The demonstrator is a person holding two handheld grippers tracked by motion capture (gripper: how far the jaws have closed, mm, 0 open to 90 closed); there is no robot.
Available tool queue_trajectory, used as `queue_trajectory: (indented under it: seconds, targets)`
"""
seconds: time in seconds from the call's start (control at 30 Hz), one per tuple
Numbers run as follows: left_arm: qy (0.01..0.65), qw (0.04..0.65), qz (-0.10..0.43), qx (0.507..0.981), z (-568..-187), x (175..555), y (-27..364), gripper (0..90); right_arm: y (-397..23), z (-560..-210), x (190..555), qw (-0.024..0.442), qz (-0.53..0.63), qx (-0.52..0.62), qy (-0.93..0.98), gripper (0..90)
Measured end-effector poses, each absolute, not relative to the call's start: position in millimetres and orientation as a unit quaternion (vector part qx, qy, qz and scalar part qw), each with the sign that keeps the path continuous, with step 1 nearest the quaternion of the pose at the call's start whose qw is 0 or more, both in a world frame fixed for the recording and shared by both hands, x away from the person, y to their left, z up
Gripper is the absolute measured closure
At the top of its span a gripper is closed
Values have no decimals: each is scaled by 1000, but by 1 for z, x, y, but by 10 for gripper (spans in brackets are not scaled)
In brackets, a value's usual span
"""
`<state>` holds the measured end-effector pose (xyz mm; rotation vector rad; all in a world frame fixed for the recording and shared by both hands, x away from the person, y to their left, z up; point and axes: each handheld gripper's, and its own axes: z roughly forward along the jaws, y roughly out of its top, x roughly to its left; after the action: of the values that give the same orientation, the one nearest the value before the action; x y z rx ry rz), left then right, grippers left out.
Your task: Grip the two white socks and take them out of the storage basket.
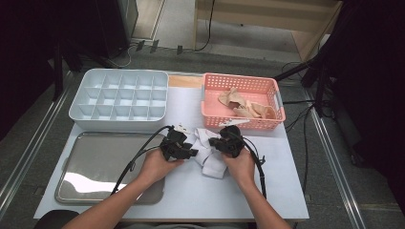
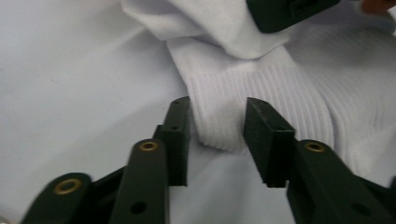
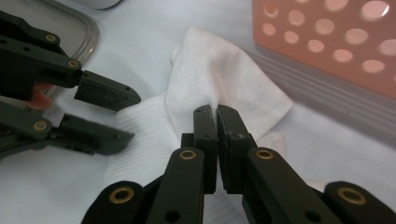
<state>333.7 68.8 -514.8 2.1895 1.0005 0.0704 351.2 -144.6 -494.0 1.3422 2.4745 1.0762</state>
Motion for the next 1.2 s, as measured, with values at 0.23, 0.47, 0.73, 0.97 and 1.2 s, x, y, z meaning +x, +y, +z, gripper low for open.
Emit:
queue_trajectory:
  seconds: [0.23,0.47,0.73,0.97,1.2]
  targets:
    - [387,362,0,848,-515,335,69,834,-155,-490,348,70,354,451,816,887]
    - [403,370,-15,837,-508,340,81,849,-166,-487,346,79,352,461,811,888]
    - [413,368,-30,833,-495,343,97,846,-179,-483,343,79,349,474,805,888]
    - [420,360,-27,832,-486,346,111,838,-194,-479,341,79,348,487,797,887]
    - [425,364,-23,828,-479,348,120,822,-206,-476,338,76,352,496,790,887]
